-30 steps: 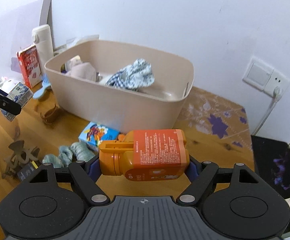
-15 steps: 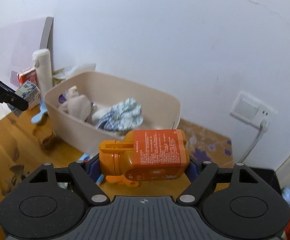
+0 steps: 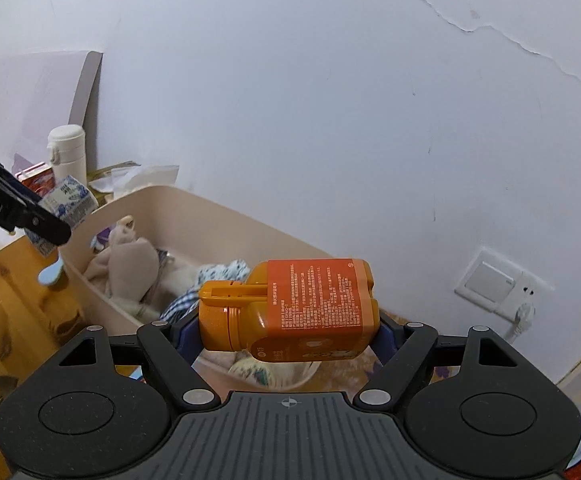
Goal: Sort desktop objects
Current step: 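Lift the tissue pack and orange bottle and carry both over the basket, then open both tools to drop the tissue pack and bottle into the basket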
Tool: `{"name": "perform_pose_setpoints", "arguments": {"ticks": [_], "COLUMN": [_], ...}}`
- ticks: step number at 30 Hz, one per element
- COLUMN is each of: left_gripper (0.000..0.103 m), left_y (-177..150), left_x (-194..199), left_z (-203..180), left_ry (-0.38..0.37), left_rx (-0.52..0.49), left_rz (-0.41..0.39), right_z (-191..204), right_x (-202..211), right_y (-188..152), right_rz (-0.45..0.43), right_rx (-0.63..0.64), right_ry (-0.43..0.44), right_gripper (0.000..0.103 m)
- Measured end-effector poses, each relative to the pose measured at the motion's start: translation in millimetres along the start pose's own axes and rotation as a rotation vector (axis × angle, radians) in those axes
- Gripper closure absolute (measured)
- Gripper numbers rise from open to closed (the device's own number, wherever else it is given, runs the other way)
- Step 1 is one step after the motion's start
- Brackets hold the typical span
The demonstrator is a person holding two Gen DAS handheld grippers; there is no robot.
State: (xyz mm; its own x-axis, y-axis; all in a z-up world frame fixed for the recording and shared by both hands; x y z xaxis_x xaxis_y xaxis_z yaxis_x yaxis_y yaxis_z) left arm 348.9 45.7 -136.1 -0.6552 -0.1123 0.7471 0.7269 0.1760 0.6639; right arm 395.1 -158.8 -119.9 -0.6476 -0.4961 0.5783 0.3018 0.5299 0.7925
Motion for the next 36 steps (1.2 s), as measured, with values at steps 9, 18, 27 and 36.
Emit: {"name": "perform_pose_setpoints", "arguments": {"ticks": [9, 18, 27, 36], "left_gripper": [0.057, 0.057, 0.057, 0.057], "left_y": [17, 19, 7, -7], "left_x": [-27, -64, -95, -109], "left_z": [-10, -17, -24, -33], "left_ry": [0.033, 0.064, 0.079, 0.051], "left_rx": [-0.008, -0.019, -0.043, -0.069], "left_rz": [0.0, 0.053, 0.126, 0.198], "right_z": [-12, -10, 3, 11], "right_x": [-30, -63, -90, -104], "right_y": [4, -8, -20, -31], "right_rz": [0.009, 0.049, 0.101, 0.151], "right_rx": [-0.024, -0.045, -0.052, -0.07], "right_ry": [0.001, 0.046, 0.099, 0.128], "right_gripper": [0.025, 0.025, 0.025, 0.024]}}
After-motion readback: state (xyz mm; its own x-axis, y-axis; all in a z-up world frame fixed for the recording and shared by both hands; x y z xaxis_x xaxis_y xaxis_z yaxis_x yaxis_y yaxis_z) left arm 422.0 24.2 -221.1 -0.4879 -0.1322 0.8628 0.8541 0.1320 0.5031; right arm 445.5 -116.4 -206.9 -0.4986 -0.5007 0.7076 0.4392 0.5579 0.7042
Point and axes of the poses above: each gripper's, at about its wrist camera, not at the fingertips, and x roughly against the way its jaws point, z to its left, y to its top, the point moved 9 cm from there along -x, roughly the way its jaws point, and after that the axes turned 4 degrees about y, right-handed, at the moved point
